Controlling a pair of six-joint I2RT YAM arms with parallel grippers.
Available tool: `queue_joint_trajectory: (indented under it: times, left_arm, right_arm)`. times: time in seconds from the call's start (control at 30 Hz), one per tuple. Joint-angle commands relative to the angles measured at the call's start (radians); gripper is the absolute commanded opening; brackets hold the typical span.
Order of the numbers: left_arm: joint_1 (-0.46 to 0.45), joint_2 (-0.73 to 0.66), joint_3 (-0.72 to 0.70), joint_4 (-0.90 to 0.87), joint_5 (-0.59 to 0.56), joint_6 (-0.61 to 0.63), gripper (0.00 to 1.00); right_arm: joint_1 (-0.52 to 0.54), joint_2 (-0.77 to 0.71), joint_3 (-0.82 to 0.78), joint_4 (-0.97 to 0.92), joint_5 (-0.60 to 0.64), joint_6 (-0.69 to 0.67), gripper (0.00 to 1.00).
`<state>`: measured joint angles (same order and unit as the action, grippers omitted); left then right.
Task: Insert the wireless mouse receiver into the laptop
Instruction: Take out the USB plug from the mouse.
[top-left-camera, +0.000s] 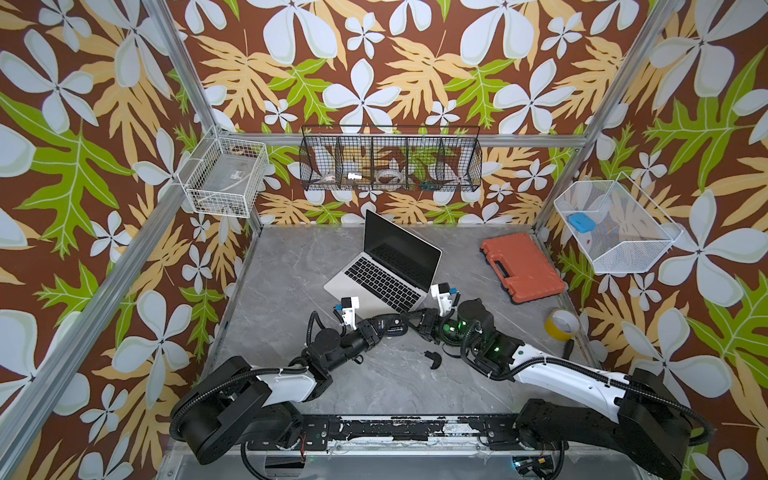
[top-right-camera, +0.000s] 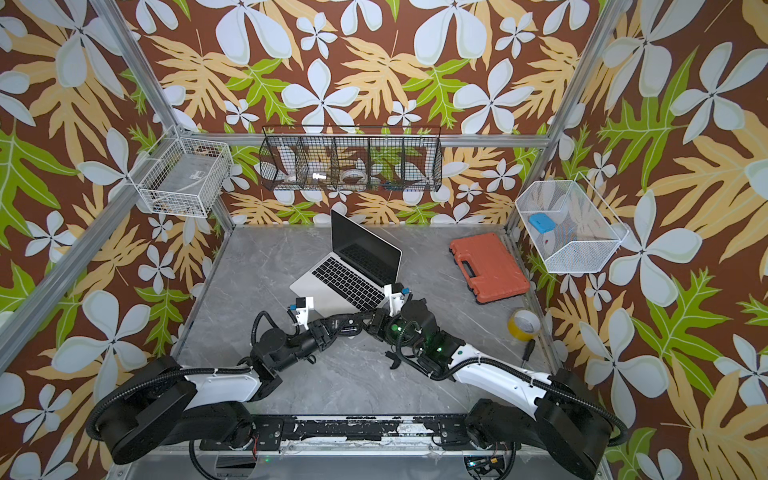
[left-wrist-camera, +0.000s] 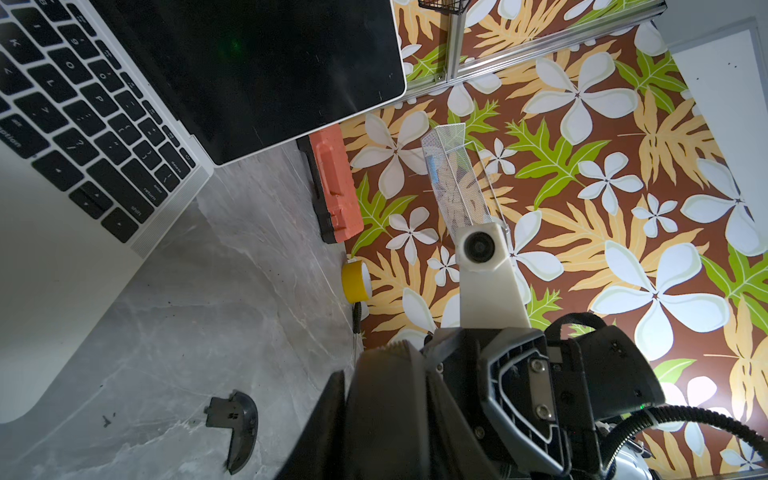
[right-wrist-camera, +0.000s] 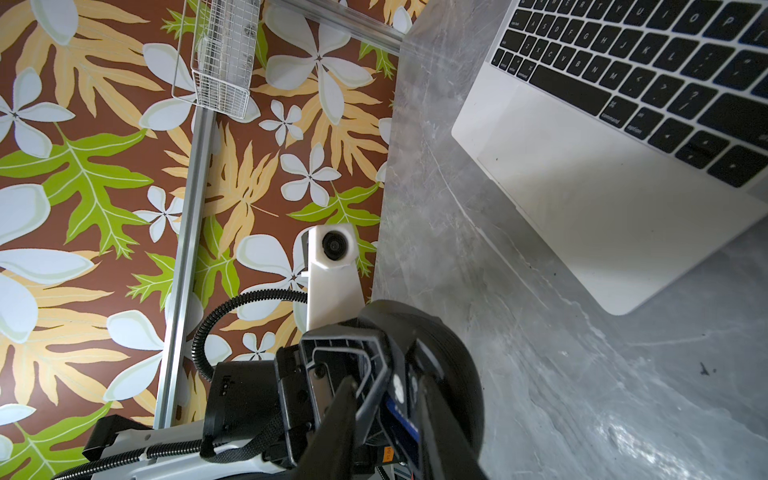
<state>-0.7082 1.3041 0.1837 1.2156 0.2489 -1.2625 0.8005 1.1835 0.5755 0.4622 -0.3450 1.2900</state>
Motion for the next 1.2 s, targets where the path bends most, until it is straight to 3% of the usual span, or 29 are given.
queue_joint_trajectory:
  times: [0.0, 0.93, 1.17]
  left_arm:
    - [-0.019, 0.006, -0.001, -0.097, 0.186, 0.015, 0.0]
    - [-0.019, 0.011, -0.014, -0.109, 0.171, 0.002, 0.0]
    - [-0.019, 0.001, -0.015, -0.13, 0.165, 0.015, 0.0]
  right_arm:
    - [0.005, -0.011, 0.007, 0.273, -0.158, 0.015, 0.27]
    - [0.0, -0.038, -0.012, 0.27, -0.116, 0.015, 0.26]
    - [-0.012, -0.079, -0.004, 0.119, -0.078, -0.046, 0.28]
